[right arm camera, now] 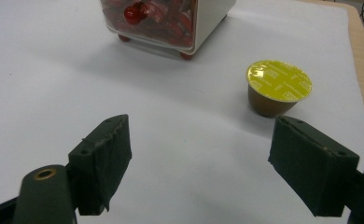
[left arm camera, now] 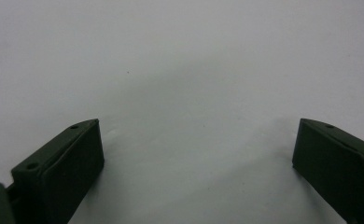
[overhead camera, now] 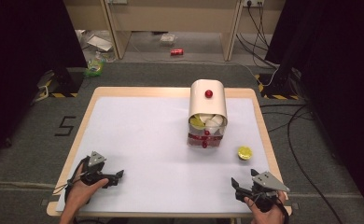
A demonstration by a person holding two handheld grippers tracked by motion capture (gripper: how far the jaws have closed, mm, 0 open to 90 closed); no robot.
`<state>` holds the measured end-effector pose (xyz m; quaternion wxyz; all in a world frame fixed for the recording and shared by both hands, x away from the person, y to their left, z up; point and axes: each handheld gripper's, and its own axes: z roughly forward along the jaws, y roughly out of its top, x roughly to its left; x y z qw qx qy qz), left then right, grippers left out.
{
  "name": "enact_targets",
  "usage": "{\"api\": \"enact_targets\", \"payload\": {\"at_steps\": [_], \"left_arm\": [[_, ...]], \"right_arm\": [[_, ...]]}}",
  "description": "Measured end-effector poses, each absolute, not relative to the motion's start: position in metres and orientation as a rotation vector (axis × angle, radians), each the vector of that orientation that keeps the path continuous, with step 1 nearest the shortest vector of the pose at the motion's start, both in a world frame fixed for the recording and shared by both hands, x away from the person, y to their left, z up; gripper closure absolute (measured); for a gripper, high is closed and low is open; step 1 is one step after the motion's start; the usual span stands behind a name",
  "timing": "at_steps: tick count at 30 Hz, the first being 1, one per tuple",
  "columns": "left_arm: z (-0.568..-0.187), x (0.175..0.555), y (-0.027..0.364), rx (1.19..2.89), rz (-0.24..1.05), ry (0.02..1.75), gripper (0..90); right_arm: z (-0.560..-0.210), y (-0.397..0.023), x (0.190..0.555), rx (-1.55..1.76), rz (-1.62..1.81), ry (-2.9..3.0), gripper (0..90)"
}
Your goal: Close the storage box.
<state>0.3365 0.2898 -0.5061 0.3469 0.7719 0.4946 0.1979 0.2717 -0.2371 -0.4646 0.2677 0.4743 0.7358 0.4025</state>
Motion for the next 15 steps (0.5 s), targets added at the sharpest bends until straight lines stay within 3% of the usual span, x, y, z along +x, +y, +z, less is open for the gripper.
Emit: {"api": "enact_targets", "payload": {"at_steps": [15], "left_arm": [[-0.5062,0.3365,0.2897,2.001,0.514,1.283,1.2]], "right_arm": [[-0.4706,-0.2389,0.2674,1.293,1.019,2.048,19.8]]}}
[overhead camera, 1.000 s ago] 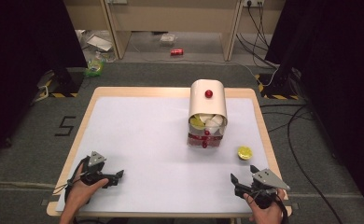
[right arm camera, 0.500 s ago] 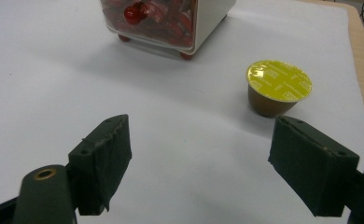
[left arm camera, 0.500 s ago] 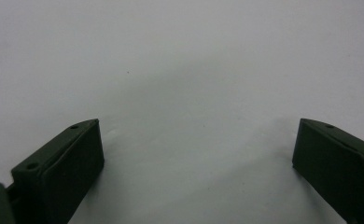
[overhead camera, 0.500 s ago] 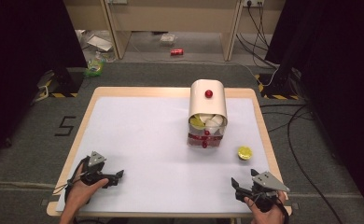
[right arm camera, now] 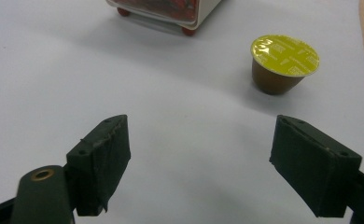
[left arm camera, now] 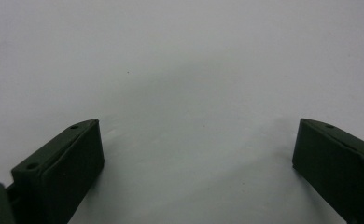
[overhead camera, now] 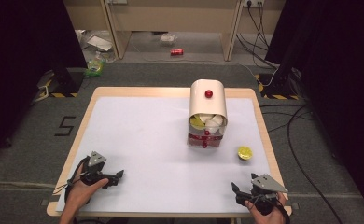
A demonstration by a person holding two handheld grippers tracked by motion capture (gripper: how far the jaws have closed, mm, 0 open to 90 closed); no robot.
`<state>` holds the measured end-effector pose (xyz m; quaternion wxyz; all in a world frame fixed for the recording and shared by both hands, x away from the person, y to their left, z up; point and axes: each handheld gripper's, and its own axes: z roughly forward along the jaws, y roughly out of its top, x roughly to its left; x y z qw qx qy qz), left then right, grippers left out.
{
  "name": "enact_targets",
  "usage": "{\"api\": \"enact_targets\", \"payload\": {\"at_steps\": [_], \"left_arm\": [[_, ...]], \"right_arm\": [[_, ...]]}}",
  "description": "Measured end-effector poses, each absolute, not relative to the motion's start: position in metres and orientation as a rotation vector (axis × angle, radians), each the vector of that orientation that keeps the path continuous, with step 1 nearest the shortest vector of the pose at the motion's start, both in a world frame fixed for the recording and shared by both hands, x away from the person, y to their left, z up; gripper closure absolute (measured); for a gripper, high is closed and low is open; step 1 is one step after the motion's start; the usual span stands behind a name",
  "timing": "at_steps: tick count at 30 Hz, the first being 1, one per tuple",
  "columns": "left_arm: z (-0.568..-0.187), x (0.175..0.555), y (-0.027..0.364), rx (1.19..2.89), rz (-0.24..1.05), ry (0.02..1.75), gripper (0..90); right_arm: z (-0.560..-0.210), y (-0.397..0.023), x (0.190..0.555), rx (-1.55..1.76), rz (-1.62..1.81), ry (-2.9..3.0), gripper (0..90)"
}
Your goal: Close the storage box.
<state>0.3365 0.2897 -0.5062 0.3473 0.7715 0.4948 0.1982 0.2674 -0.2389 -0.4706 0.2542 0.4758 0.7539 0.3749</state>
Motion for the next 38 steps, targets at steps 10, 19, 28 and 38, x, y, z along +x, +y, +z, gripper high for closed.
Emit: {"api": "enact_targets", "payload": {"at_steps": [10,19,28,38], "left_arm": [[-0.506,0.336,0.29,2.001,0.514,1.283,1.2],[-0.506,0.336,0.29,2.002,0.514,1.283,1.2],[-0.506,0.336,0.29,2.002,0.514,1.283,1.2],[-0.506,0.336,0.29,2.002,0.514,1.284,1.2]], "right_arm": [[-0.474,-0.238,0.265,1.291,0.983,2.089,19.5],[-0.476,-0.236,0.261,1.287,0.956,2.119,19.2],[-0.478,-0.237,0.259,1.289,0.935,2.138,19.2],[-0.482,-0.237,0.26,1.292,0.901,2.187,18.5]]}}
